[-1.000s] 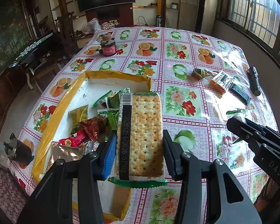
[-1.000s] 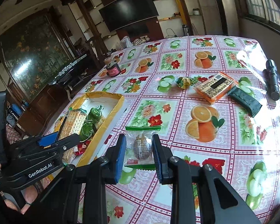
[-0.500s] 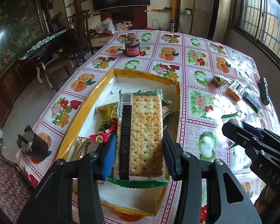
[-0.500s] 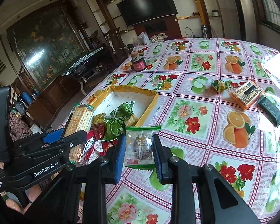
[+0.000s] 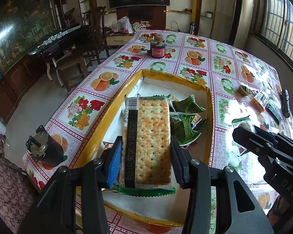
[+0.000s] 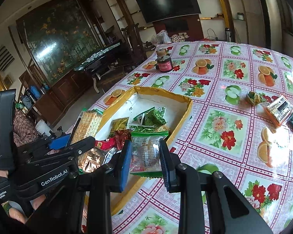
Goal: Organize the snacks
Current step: 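Carry the cracker pack and clear bag over the white tray, then open both tools to drop the cracker pack and clear bag into the tray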
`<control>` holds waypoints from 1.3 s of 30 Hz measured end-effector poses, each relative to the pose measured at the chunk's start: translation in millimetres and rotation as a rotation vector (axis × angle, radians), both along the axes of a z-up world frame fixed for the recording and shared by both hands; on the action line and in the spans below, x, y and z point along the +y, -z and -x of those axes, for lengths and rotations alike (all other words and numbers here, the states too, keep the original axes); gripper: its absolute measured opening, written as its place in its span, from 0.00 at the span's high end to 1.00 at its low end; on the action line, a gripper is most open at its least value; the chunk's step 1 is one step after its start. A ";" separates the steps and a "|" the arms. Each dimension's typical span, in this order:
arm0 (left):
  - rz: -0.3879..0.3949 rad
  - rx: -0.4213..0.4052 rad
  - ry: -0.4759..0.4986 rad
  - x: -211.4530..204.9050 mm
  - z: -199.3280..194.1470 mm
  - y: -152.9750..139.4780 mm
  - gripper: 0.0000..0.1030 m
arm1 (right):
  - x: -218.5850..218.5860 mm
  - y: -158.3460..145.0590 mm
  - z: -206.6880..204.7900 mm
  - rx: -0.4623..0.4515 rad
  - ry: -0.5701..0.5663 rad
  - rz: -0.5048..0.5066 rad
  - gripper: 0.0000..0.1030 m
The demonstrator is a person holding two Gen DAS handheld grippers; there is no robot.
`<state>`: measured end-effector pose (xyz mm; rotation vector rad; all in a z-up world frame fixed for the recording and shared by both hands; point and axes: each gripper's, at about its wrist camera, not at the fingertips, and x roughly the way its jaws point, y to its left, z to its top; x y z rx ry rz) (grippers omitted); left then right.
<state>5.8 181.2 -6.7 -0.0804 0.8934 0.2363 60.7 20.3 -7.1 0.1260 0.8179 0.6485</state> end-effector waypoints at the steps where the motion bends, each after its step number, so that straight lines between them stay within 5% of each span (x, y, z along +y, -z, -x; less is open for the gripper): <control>1: 0.002 0.001 -0.003 2.0 -0.2 0.4 0.53 | 1.9 0.5 -1.2 0.001 -0.002 0.002 0.73; 39: 0.029 0.065 -0.066 46.2 -30.1 32.9 0.53 | 67.5 35.9 -68.9 0.058 -0.050 0.081 0.73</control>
